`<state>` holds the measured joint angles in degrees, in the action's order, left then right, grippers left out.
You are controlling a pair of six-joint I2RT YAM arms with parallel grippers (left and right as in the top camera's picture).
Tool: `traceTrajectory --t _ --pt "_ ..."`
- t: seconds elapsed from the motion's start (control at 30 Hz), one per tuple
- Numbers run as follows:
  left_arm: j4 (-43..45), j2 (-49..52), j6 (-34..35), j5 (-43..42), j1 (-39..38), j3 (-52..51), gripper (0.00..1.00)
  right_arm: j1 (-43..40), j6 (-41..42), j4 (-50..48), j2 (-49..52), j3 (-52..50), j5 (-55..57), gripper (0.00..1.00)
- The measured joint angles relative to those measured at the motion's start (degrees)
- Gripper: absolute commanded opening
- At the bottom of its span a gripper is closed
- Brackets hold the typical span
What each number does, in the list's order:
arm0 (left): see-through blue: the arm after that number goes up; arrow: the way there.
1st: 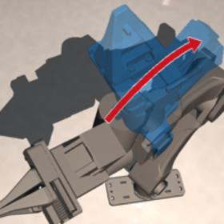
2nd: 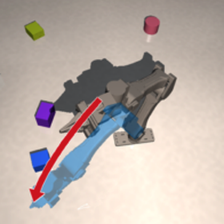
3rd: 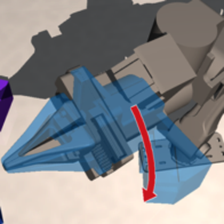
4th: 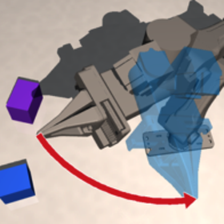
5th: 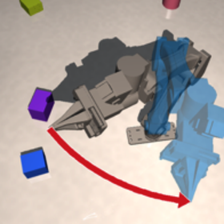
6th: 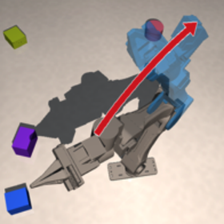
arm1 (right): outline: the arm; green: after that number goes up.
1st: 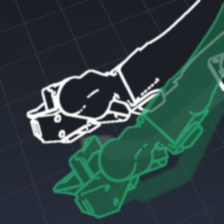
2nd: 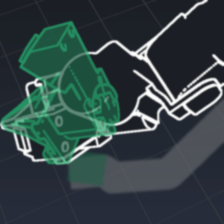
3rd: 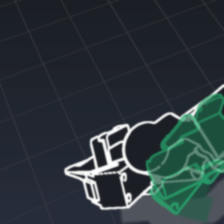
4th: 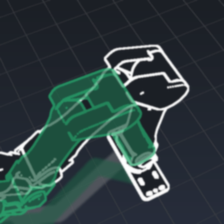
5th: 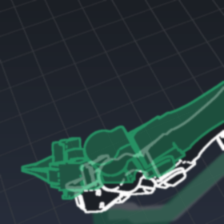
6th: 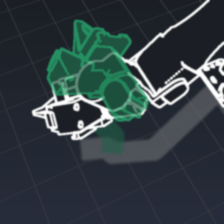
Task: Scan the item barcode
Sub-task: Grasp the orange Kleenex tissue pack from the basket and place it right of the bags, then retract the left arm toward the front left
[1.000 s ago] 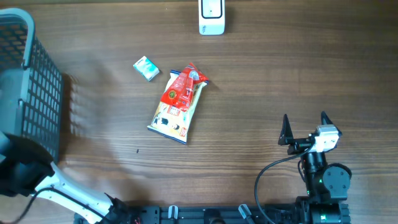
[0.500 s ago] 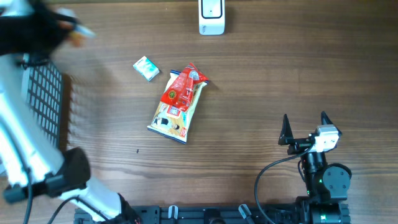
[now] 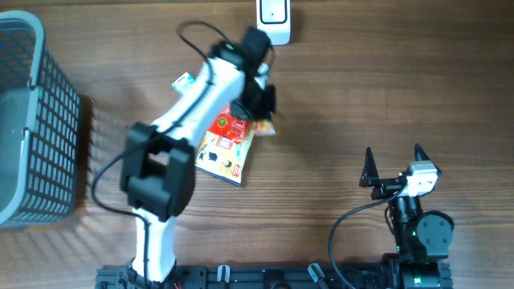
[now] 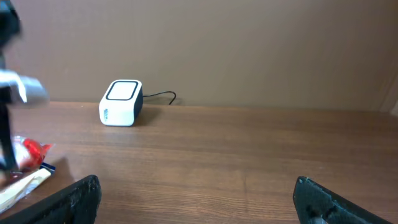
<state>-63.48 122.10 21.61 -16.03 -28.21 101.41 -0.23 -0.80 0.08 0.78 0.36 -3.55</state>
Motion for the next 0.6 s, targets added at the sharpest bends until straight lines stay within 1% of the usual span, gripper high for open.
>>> traceTrajectory --t 0.03,0.07,0.13,0.17,0.2,0.27,0.33,0.47,0.53,0.6 --pt "1.2 0.7 0.6 0.2 -1.0 -0.8 0.56 0.0 0.0 0.0 0.0 0.0 0.0 1.00" --pt "2.5 1.1 1.1 0.4 -2.0 -1.2 0.64 0.0 0.0 0.0 0.0 0.0 0.0 1.00" --pt "4.4 1.1 1.4 0.8 -2.8 -1.2 0.64 0.0 0.0 0.0 0.0 0.0 0.0 1.00" --pt "5.4 1.1 1.4 0.9 -2.9 -1.1 0.73 0.0 0.0 0.0 0.0 0.0 0.0 1.00" --pt "5.5 1.1 1.4 1.2 -2.8 -1.1 0.85 0.0 0.0 0.0 0.0 0.0 0.0 1.00" --pt "4.0 1.1 1.4 1.4 -2.2 -0.1 0.99 0.0 0.0 0.0 0.0 0.0 0.0 1.00" --pt "0.2 1.0 1.5 1.5 -0.8 3.7 1.00 0.0 0.0 0.0 0.0 0.0 0.0 1.00" --pt "-9.4 0.0 1.6 1.7 3.8 15.6 1.00 0.0 0.0 0.0 0.0 0.0 0.0 1.00" --pt "-15.2 -2.9 1.6 1.6 7.8 23.7 1.00 0.0 0.0 0.0 0.0 0.0 0.0 1.00" --pt "-19.9 -7.5 1.6 1.7 11.7 28.8 1.00 0.0 0.0 0.0 0.0 0.0 0.0 1.00"
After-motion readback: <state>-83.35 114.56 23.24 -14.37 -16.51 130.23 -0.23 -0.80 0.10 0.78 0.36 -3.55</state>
